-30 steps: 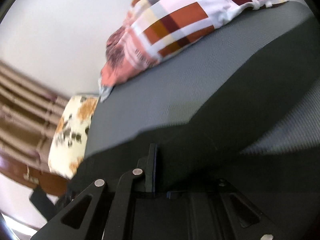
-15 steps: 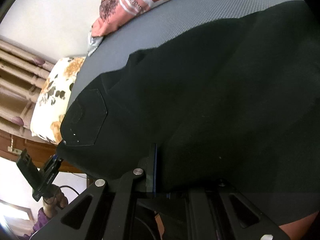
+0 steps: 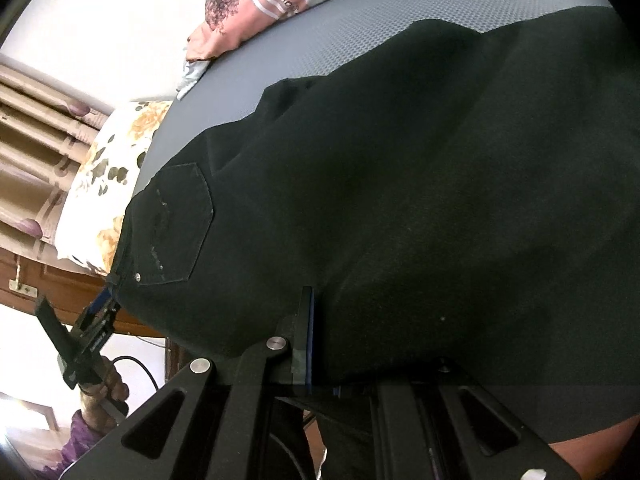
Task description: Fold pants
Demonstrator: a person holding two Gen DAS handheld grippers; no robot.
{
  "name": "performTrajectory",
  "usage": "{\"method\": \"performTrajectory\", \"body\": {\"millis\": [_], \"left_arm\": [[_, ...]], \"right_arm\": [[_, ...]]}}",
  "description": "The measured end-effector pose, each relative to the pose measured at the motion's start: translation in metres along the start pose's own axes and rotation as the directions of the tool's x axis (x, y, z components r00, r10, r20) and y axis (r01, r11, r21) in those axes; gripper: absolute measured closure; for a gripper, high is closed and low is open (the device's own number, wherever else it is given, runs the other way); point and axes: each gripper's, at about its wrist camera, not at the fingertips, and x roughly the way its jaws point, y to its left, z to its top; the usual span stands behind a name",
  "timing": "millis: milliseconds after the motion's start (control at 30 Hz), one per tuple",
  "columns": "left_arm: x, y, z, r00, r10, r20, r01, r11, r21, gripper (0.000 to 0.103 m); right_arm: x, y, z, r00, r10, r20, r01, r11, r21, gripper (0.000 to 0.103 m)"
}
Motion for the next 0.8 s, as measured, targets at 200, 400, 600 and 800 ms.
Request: {"method": "performTrajectory", "body": {"millis": [200, 400, 600, 800], "left_arm": [[-0.055, 0.009, 0.032, 0.983, -0.11, 0.145, 0.124, 0.988, -0.095, 0.028], [-0.03, -0.089, 0.039, 0.938, -0.346, 0.005, 0.344, 0.935, 0.089, 0.028], [0.006, -0.128, 0.014, 0.923, -0.356, -0.144, 0.375, 0.915, 0.146, 0.031], [0.005, -0.133, 0.004, 0.929, -0.341, -0.142, 0.362, 0.918, 0.162, 0.031]], "right_arm": [[-0.001, -0.004, -0.002, 1.0, 0.028, -0.006, -0.028, 0.999, 0.017, 0.095], [0.001, -0.023, -0.006, 0.981, 0.194, 0.003, -0.193, 0.973, 0.13, 0.091], [-0.017, -0.046, -0.002, 0.955, 0.282, 0.088, -0.293, 0.942, 0.161, 0.083], [-0.056, -0.106, 0.03, 0.915, 0.289, 0.283, -0.356, 0.908, 0.222, 0.08]]}}
